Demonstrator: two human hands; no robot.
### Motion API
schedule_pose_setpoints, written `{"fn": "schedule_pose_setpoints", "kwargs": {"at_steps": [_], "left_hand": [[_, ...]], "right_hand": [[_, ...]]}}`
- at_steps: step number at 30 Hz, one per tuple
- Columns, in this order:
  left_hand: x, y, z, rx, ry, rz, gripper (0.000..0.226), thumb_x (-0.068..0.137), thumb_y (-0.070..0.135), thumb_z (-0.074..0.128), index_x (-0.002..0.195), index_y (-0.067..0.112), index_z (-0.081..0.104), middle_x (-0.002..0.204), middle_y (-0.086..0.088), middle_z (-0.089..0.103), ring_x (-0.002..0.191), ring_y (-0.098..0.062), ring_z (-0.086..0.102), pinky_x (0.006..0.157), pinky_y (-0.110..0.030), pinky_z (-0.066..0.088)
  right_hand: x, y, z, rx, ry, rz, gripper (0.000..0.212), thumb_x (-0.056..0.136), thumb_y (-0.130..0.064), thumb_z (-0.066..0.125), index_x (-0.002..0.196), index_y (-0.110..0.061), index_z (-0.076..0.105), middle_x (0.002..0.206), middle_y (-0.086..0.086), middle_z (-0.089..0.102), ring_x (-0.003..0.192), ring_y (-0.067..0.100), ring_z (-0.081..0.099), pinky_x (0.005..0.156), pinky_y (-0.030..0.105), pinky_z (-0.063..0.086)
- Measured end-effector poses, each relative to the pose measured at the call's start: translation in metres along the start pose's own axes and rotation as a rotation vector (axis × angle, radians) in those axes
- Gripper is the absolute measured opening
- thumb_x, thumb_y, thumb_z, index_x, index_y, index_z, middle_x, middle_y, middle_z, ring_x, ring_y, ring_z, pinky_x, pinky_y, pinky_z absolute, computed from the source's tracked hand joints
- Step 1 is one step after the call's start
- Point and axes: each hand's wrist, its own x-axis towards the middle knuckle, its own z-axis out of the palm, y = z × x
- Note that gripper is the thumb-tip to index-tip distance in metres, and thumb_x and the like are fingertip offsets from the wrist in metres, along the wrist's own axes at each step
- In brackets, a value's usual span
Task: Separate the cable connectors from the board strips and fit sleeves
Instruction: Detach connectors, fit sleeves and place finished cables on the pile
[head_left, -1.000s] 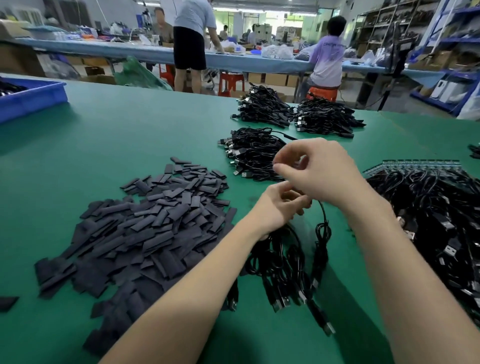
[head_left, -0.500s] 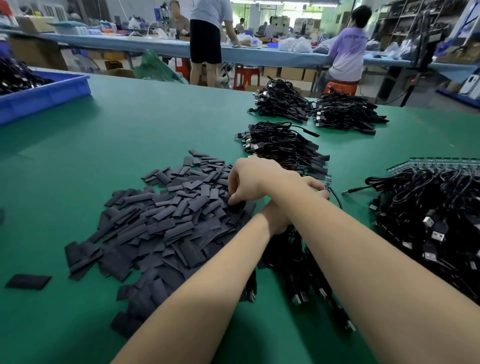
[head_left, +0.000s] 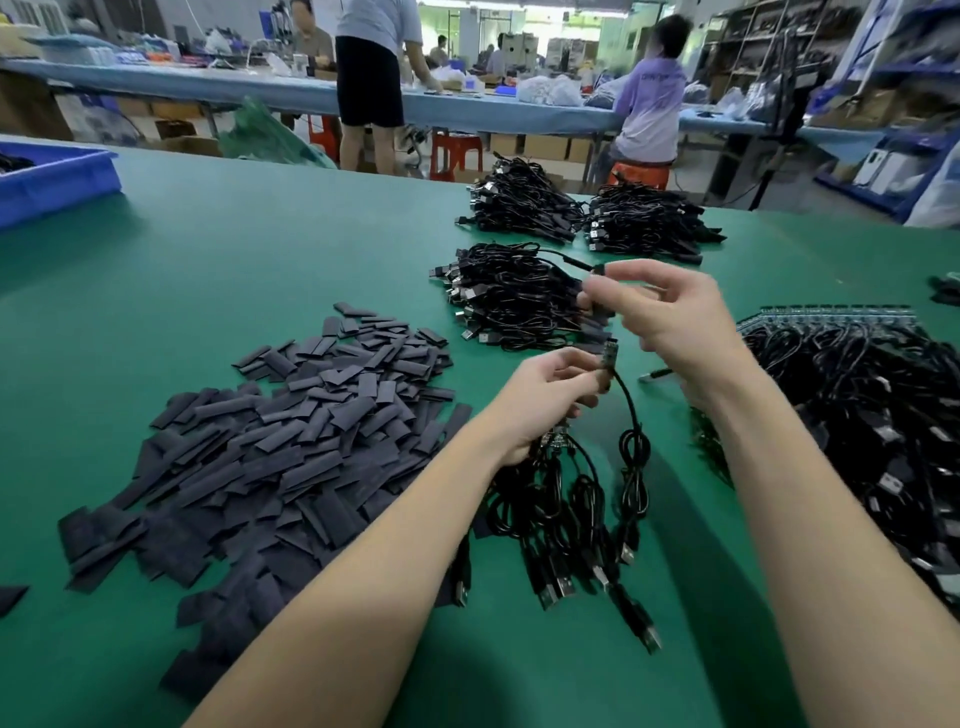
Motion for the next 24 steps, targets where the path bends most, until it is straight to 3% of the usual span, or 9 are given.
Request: {"fn": "schedule_pose_setpoints", "kwargs": {"at_steps": [4, 9, 18, 24], "left_hand": [[-0.002, 0.003, -0.003, -0.007, -0.020, 0.013, 0.007, 0.096, 0.013, 0.066, 0.093, 0.019, 0.068, 0.081, 0.006, 0.066, 0.074, -0.008, 0.060, 0.071, -0.025, 0.044], [-0.004, 0.005, -0.003, 0.011, -0.039, 0.015, 0.007, 0.096, 0.015, 0.067, 0.092, 0.020, 0.070, 0.081, 0.008, 0.069, 0.079, -0.012, 0.059, 0.075, -0.028, 0.043], [-0.006, 0.012, -0.003, 0.083, -0.092, 0.049, 0.012, 0.083, 0.038, 0.071, 0.090, 0.029, 0.074, 0.085, 0.011, 0.070, 0.075, -0.009, 0.050, 0.066, -0.026, 0.036], [-0.007, 0.014, -0.004, 0.067, -0.118, 0.064, 0.017, 0.082, 0.037, 0.070, 0.093, 0.025, 0.074, 0.085, 0.009, 0.068, 0.068, -0.005, 0.048, 0.062, -0.025, 0.033]], "right_hand": [[-0.013, 0.028, -0.018, 0.227, 0.199, 0.134, 0.021, 0.085, -0.038, 0.080, 0.098, -0.022, 0.078, 0.095, -0.005, 0.079, 0.055, -0.005, 0.050, 0.053, 0.011, 0.036], [-0.018, 0.046, -0.013, 0.407, 0.230, 0.233, 0.018, 0.080, -0.041, 0.082, 0.088, -0.025, 0.083, 0.098, -0.005, 0.079, 0.058, 0.006, 0.031, 0.053, 0.018, 0.028], [-0.020, 0.049, -0.010, 0.576, 0.184, 0.198, 0.015, 0.072, -0.042, 0.082, 0.080, -0.029, 0.083, 0.089, -0.010, 0.077, 0.050, 0.002, 0.033, 0.047, 0.014, 0.026], [-0.020, 0.050, -0.007, 0.606, 0.166, 0.191, 0.018, 0.069, -0.041, 0.084, 0.082, -0.029, 0.082, 0.089, -0.010, 0.077, 0.050, 0.001, 0.038, 0.046, 0.013, 0.032]]}}
